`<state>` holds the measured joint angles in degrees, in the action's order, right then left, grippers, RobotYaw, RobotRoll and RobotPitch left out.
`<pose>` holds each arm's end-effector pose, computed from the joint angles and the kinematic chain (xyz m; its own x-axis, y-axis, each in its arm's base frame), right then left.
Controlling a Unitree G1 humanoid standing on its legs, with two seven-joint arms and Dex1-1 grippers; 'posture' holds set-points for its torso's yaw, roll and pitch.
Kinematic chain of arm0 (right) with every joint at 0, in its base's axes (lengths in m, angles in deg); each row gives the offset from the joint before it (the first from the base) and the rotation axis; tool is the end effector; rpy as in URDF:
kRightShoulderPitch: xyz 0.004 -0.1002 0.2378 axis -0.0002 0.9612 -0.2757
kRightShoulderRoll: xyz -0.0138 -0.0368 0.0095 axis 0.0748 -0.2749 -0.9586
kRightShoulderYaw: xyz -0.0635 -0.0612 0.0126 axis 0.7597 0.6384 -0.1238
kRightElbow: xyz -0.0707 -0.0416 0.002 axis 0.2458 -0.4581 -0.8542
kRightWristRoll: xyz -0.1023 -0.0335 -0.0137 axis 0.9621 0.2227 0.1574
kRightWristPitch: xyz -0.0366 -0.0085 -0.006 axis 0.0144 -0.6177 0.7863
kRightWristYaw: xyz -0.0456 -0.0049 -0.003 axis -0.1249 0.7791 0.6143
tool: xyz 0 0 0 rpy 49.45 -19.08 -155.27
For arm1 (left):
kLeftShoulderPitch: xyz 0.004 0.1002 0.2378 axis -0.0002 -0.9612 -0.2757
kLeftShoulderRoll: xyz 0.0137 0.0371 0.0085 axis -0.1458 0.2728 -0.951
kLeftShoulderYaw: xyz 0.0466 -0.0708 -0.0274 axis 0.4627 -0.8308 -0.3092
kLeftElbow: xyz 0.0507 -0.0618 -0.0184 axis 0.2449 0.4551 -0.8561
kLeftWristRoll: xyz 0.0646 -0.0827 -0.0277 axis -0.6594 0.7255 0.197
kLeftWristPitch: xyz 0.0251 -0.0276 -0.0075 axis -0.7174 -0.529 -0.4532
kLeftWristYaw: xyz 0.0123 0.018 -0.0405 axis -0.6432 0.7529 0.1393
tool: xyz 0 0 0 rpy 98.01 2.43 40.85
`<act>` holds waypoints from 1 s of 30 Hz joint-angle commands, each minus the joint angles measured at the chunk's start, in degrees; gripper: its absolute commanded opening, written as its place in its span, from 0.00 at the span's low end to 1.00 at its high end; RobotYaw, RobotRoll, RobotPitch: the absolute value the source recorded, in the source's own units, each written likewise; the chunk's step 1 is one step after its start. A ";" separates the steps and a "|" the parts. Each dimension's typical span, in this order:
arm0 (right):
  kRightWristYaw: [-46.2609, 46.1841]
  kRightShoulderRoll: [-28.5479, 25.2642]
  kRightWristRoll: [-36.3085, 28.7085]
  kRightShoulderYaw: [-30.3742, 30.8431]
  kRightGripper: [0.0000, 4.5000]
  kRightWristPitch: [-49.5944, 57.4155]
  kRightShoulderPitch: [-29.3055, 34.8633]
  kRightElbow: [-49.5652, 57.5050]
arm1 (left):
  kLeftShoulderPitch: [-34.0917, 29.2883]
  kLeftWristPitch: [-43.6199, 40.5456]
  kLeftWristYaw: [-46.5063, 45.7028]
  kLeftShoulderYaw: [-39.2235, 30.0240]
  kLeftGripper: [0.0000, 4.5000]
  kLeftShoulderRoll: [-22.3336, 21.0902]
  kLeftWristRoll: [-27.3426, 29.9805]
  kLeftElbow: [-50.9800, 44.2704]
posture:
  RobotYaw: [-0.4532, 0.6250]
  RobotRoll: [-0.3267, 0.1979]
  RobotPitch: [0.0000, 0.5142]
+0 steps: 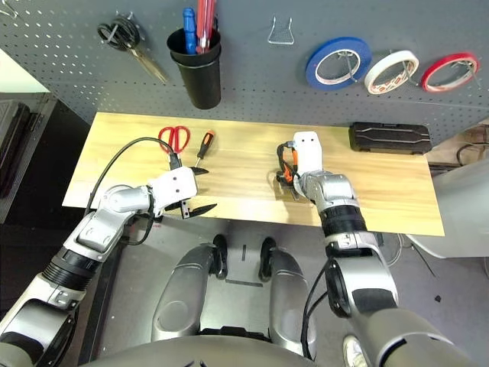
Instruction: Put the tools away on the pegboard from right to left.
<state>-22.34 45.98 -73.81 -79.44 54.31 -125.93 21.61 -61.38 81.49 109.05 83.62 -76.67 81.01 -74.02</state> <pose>0.3145 -0.1676 0.0880 0.7295 0.0984 -0.6769 -0.0907 0.9948 0.0468 0.2616 0.1630 0.1203 0.4873 -0.7415 -0.4613 0.8344 0.2395 0.4963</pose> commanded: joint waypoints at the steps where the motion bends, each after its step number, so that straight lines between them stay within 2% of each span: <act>1: -0.19 0.42 0.65 0.08 0.99 -1.19 -0.02 -5.15 | -0.33 -0.26 0.70 1.15 1.00 -0.64 -1.30 1.00 | 0.59 0.62 0.75; 10: -0.11 0.41 1.24 0.05 0.99 -2.10 -0.84 -8.11 | 0.39 0.32 0.22 1.06 1.00 -0.24 -2.38 2.85 | 0.58 0.62 0.76; 13: 0.03 0.34 1.48 0.34 0.86 -2.14 -0.50 -7.91 | 0.99 0.65 -0.05 1.06 1.00 0.04 -2.72 3.78 | 0.58 0.62 0.76; 16: 0.08 0.33 1.84 0.51 0.62 -2.12 -0.27 -7.74 | 1.59 1.05 -0.43 1.08 1.00 0.19 -3.01 4.72 | 0.58 0.62 0.75; 17: 0.04 0.36 1.88 0.48 0.57 -2.10 -0.23 -7.66 | 1.78 1.34 -0.56 1.09 1.00 0.18 -3.13 5.04 | 0.58 0.62 0.75; 23: 0.55 0.30 1.99 0.78 0.57 -4.18 0.87 -5.01 | 2.48 2.81 -1.12 0.66 1.00 0.31 -3.08 6.43 | 0.58 0.62 0.73; 30: 6.20 -3.24 3.33 4.17 0.57 -11.37 8.15 9.38 | 1.48 2.03 -1.61 -2.27 1.00 1.55 0.75 2.93 | 0.59 0.62 0.67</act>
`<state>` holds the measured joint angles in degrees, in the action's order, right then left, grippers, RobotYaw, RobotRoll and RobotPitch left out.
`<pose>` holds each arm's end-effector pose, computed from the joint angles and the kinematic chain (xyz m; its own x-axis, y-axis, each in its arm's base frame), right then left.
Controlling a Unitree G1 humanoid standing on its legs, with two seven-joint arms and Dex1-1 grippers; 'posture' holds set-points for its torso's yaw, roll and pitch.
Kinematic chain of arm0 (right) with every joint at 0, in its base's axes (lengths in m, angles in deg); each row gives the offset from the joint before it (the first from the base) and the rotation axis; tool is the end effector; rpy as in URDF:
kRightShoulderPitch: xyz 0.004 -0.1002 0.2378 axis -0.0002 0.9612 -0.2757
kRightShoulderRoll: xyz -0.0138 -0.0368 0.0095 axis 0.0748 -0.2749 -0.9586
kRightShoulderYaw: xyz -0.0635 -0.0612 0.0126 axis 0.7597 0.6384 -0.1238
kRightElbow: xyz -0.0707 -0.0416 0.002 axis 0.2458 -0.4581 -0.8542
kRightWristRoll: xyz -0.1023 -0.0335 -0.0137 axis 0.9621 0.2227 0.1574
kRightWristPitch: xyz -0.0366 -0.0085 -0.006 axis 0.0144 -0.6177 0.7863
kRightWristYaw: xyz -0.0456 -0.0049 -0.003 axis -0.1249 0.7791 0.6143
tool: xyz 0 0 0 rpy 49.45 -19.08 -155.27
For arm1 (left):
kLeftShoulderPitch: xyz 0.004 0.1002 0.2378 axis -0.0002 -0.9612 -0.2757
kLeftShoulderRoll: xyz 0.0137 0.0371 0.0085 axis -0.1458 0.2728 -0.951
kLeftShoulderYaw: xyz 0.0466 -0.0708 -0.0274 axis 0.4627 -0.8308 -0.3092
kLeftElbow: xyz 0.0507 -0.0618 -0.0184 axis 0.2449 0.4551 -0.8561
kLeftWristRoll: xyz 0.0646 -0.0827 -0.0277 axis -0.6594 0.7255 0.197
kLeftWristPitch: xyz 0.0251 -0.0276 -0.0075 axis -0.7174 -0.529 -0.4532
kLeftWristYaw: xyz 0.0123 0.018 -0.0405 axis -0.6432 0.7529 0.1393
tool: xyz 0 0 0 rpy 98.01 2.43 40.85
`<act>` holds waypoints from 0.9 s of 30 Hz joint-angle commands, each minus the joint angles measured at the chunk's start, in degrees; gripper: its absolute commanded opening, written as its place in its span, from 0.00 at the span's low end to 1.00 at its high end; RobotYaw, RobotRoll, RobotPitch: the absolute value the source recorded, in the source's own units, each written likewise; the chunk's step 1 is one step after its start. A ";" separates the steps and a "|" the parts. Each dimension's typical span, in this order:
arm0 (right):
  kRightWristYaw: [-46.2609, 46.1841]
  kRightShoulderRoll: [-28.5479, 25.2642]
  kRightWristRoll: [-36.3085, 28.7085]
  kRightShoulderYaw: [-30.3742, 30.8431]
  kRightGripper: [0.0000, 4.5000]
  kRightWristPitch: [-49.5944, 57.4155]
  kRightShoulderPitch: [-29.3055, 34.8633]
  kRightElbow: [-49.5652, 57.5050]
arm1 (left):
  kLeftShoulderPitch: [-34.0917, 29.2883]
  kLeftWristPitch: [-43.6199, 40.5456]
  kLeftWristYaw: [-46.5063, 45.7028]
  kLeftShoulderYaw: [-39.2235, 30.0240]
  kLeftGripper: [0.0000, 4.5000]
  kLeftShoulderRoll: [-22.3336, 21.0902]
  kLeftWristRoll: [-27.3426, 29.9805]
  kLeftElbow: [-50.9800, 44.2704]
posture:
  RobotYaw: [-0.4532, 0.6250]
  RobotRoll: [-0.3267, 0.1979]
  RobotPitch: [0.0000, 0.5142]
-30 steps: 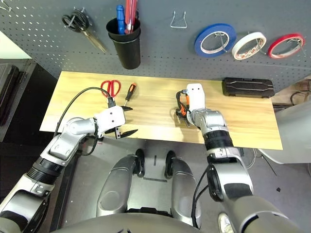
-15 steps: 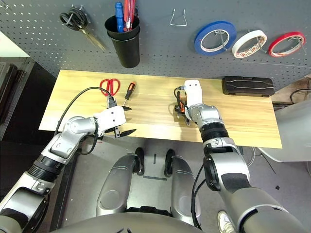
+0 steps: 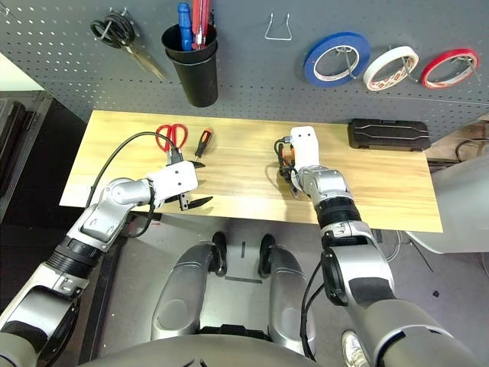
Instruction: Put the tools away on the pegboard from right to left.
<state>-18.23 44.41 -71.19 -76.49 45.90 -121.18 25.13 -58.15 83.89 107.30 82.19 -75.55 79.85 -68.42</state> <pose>0.3070 -0.1746 0.0807 0.7971 0.1248 -0.5908 -0.1694 0.9853 -0.0206 0.2736 0.1679 0.1226 0.5427 -0.7171 -0.4373 0.7996 0.2816 0.5305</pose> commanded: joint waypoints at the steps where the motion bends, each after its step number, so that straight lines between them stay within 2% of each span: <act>1: 2.90 -2.37 0.74 1.53 0.57 -3.81 4.84 8.50 | -2.12 -0.44 0.07 -1.45 1.00 0.52 2.60 -3.56 | 0.59 0.62 0.67; 5: 5.67 -3.68 -1.17 0.44 0.57 -7.41 10.07 17.49 | -3.36 -1.47 -0.36 -4.66 1.00 1.35 6.33 -7.30 | 0.59 0.62 0.63; 12: 12.48 -6.53 -3.51 0.27 0.57 -16.29 18.18 29.37 | -6.70 -5.49 -0.74 -10.53 1.00 4.32 18.04 -18.61 | 0.61 0.62 0.58; 19: 15.12 -8.90 -3.74 -0.40 0.57 -23.72 21.73 32.24 | -7.62 -5.99 -3.73 -14.52 1.00 8.31 25.70 -25.25 | 0.61 0.62 0.51; 27: 15.30 -7.94 -5.15 -2.50 0.57 -33.78 21.52 31.92 | -7.65 -2.12 -6.24 -15.58 1.00 13.32 29.43 -26.27 | 0.61 0.62 0.46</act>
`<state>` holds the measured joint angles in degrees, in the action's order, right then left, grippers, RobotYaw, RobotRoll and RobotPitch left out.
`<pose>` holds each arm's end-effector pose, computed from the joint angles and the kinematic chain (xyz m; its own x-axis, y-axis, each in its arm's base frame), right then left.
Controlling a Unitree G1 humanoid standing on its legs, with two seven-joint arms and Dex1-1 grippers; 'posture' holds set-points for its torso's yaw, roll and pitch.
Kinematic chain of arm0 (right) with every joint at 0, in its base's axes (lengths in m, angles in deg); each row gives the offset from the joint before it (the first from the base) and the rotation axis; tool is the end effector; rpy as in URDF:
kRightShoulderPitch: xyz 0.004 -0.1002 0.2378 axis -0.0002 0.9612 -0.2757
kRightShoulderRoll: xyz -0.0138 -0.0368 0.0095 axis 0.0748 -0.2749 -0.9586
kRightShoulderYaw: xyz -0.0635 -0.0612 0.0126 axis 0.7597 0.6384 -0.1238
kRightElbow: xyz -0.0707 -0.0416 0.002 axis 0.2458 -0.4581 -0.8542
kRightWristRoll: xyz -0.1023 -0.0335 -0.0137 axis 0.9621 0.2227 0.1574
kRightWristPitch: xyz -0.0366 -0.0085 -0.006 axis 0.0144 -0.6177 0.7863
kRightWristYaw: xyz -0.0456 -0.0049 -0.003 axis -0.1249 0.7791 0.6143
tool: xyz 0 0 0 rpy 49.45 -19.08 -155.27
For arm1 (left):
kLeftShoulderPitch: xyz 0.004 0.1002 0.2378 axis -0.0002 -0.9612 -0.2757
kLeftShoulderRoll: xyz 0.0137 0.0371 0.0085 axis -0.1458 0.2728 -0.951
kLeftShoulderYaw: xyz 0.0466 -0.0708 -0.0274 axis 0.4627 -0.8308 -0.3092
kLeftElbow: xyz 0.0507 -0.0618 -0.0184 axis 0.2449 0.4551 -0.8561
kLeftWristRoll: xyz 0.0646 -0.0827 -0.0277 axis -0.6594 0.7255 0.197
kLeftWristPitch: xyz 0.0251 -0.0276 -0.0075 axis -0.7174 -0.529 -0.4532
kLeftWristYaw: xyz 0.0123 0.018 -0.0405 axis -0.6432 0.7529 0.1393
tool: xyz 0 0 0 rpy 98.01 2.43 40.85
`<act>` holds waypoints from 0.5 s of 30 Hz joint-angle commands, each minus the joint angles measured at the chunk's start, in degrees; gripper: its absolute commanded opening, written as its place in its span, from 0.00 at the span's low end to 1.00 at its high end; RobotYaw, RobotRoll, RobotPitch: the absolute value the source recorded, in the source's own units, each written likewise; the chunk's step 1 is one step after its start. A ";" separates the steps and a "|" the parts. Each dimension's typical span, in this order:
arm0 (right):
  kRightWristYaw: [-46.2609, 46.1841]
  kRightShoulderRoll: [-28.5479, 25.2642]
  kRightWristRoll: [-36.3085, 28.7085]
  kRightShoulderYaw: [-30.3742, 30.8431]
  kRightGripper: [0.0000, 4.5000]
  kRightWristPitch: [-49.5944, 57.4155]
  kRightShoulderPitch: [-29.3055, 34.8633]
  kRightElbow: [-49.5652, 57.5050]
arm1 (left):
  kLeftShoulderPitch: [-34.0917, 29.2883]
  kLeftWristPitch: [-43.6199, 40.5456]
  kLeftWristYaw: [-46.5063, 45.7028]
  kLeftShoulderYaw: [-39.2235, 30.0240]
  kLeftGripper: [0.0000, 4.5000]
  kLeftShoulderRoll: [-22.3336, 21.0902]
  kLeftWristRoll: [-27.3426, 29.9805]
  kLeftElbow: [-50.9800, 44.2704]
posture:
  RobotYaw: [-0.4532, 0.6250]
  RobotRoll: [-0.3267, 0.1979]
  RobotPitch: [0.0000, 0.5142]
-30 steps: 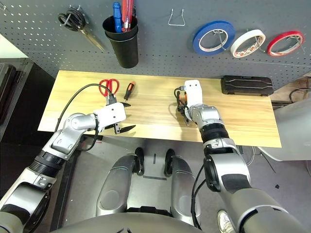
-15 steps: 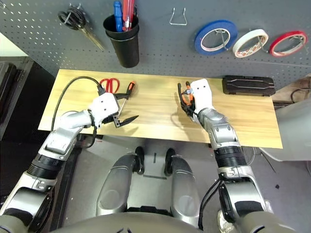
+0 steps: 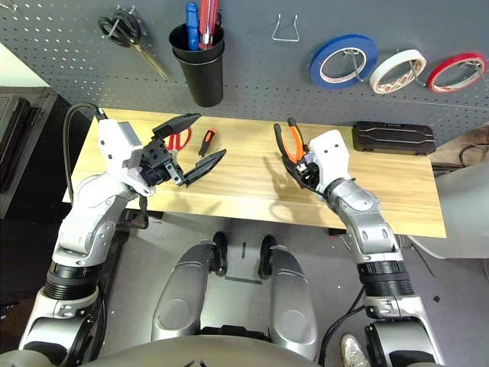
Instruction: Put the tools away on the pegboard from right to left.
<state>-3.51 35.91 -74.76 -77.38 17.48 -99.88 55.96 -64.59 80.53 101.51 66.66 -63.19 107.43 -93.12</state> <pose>0.2544 -0.2098 0.1129 0.9171 0.3968 -0.0372 -0.3949 0.8922 -0.2189 0.2389 0.1584 0.1778 0.5150 -0.7968 0.3161 0.7352 0.6002 0.3150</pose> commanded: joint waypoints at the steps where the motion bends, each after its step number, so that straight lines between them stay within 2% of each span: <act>1: 0.68 1.02 -2.22 -2.15 0.57 -7.97 -0.25 1.33 | -1.13 1.59 -0.80 -0.17 1.00 1.51 2.26 -1.53 | 0.61 0.62 0.45; 15: 0.82 -1.42 -3.56 -3.55 0.57 -10.85 -5.38 9.66 | 0.93 2.65 -2.52 -0.76 1.00 3.46 5.74 -1.20 | 0.57 0.62 0.44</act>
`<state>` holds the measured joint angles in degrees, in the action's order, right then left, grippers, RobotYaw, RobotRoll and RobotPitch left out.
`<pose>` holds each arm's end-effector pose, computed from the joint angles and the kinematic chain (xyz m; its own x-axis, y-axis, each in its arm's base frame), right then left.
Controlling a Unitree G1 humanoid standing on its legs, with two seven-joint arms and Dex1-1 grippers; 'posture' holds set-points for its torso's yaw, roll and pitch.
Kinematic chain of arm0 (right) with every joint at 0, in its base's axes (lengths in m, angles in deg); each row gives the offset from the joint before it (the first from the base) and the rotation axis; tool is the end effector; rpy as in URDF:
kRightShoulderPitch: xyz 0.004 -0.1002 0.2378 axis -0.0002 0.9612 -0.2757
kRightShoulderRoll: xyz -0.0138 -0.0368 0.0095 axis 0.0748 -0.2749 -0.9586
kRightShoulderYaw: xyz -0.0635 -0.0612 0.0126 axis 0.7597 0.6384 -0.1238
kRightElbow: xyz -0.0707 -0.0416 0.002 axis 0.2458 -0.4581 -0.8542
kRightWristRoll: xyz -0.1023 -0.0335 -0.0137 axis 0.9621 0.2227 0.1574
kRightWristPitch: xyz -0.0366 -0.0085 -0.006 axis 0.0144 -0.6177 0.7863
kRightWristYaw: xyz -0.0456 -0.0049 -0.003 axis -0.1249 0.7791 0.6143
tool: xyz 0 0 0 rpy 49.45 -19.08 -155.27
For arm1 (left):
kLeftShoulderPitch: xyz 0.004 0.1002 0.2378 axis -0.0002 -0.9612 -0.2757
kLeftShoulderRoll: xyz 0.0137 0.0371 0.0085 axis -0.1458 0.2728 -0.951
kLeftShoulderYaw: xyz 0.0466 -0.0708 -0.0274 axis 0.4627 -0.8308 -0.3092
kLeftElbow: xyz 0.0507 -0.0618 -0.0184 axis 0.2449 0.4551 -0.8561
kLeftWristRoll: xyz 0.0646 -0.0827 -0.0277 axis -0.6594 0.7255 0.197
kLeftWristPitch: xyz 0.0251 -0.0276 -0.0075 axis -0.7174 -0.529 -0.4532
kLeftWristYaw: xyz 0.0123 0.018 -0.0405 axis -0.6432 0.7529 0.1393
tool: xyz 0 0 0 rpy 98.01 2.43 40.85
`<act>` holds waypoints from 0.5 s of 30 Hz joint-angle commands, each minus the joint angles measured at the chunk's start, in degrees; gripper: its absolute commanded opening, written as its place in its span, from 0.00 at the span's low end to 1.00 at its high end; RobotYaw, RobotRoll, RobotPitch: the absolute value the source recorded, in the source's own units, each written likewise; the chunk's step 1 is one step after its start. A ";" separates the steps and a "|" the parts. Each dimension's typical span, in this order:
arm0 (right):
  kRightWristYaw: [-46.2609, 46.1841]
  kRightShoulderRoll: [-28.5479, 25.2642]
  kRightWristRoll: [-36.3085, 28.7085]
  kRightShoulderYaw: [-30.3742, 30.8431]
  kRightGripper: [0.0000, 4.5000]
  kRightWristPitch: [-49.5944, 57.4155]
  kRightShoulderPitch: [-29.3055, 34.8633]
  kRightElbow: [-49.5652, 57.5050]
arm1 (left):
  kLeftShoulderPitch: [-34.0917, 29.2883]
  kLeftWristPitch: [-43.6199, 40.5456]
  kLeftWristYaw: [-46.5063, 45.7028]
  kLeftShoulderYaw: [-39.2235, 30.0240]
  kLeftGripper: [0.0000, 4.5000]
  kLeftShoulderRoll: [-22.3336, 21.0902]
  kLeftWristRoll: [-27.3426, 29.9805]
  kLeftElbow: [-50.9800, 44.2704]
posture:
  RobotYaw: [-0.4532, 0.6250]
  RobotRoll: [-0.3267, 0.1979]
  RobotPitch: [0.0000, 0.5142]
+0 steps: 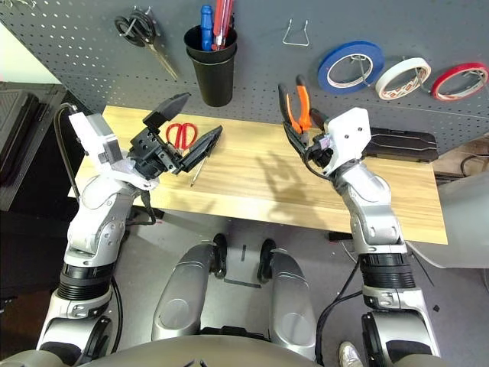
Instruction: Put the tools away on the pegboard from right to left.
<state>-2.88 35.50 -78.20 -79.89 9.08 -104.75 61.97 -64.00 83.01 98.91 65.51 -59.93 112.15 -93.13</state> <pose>0.2582 -0.2052 0.1619 0.8444 0.4559 0.2814 -0.3696 0.8760 -0.3099 0.2387 0.1548 0.1811 0.4999 -0.7375 0.4541 0.7290 0.6414 0.2392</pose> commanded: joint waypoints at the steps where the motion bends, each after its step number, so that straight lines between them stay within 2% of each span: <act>1: 0.35 -1.32 0.56 -0.75 0.57 -3.85 -0.79 4.12 | 0.56 0.23 0.17 0.49 1.00 0.15 1.09 -0.96 | 0.57 0.62 0.44; 8: -1.96 -0.72 3.30 -0.14 0.57 -9.10 -3.01 6.89 | 1.24 -0.20 1.34 1.19 1.00 -0.95 1.27 0.15 | 0.55 0.62 0.43; 15: -7.68 1.86 3.07 -1.01 0.57 -5.66 -12.27 5.72 | 2.05 -0.29 2.01 1.30 1.00 -1.29 1.20 1.32 | 0.54 0.62 0.42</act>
<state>-9.07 37.03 -74.98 -79.74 3.06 -115.91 66.66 -61.87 82.99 100.16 65.83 -60.88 113.02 -92.54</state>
